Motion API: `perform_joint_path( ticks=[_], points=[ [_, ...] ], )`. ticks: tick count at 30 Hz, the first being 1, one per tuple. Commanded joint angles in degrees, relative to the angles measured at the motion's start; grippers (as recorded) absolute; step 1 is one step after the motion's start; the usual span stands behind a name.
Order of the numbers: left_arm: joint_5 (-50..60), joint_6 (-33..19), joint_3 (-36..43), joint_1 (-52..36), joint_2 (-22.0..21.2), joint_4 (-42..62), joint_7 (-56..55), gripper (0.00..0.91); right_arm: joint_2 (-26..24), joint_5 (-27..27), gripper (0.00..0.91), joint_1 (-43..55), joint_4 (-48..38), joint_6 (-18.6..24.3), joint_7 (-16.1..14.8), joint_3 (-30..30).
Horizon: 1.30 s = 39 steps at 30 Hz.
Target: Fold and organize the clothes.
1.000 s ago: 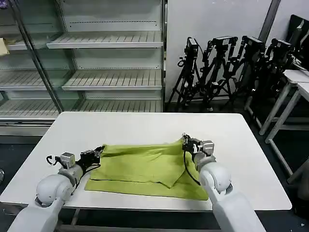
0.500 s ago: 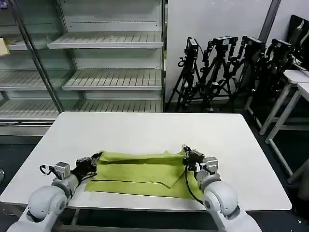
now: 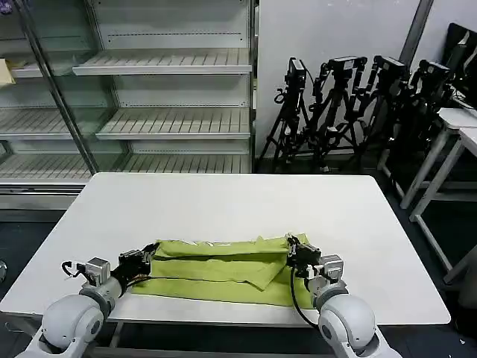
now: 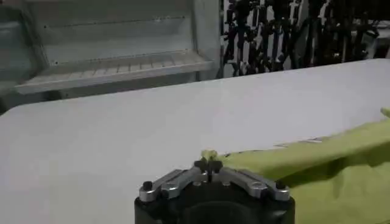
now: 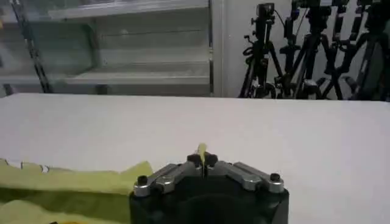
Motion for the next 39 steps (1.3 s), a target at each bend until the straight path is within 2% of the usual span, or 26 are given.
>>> perform_joint_path(
  ticks=[1,3,4,12,20,28,34,35,36,37,38,39],
  points=[
    [1.2,0.4,-0.2,0.8,0.1,-0.1,0.0,0.010,-0.1,-0.9,0.000,-1.3,-0.5,0.1,-0.4,-0.1],
    [1.3,0.6,-0.4,1.3,0.2,-0.4,0.0,0.030,-0.4,-1.8,0.000,-1.4,-0.7,0.0,-1.1,-0.2],
    [1.9,1.4,-0.5,1.7,0.3,-0.6,0.1,0.907,-0.5,-2.7,0.887,-1.5,-0.7,0.0,-1.2,-0.2],
    [3.2,3.1,-1.8,3.8,0.7,-5.9,-0.3,0.907,-1.3,-3.0,0.907,-3.2,1.7,0.0,-1.9,2.0],
    [-8.6,1.6,-2.1,6.5,-1.5,-9.5,-16.7,0.907,-2.5,-3.0,0.907,-10.2,7.7,0.2,-3.1,7.6],
    [-9.8,-4.0,0.5,7.9,-4.5,-5.6,-22.0,0.907,-2.4,-3.5,0.907,-12.6,8.4,1.0,-3.2,8.8],
    [-10.4,-5.4,1.7,7.2,-5.8,-3.9,-23.0,0.907,-2.3,-4.0,0.907,-13.0,8.2,1.2,-3.3,8.7],
    [-10.4,-5.3,1.9,7.3,-6.0,-3.8,-23.0,0.867,-2.3,-4.1,0.907,-13.0,8.2,1.3,-3.3,8.6],
    [-10.6,-5.2,2.1,7.4,-6.3,-3.6,-23.0,0.675,-2.3,-4.1,0.907,-13.0,8.2,1.3,-3.3,8.6],
    [-10.7,-5.2,2.2,7.4,-6.4,-3.3,-23.0,0.091,-2.2,-4.3,0.907,-13.1,8.3,1.3,-3.3,8.5],
    [-10.7,-5.2,2.2,7.4,-6.6,-2.9,-23.1,0.020,-2.2,-4.3,0.907,-13.2,8.4,1.3,-3.3,8.5],
    [-11.0,-5.3,2.2,7.4,-6.8,-2.6,-23.0,0.010,-2.2,-4.3,0.907,-13.2,8.4,1.3,-3.3,8.4]
  ],
)
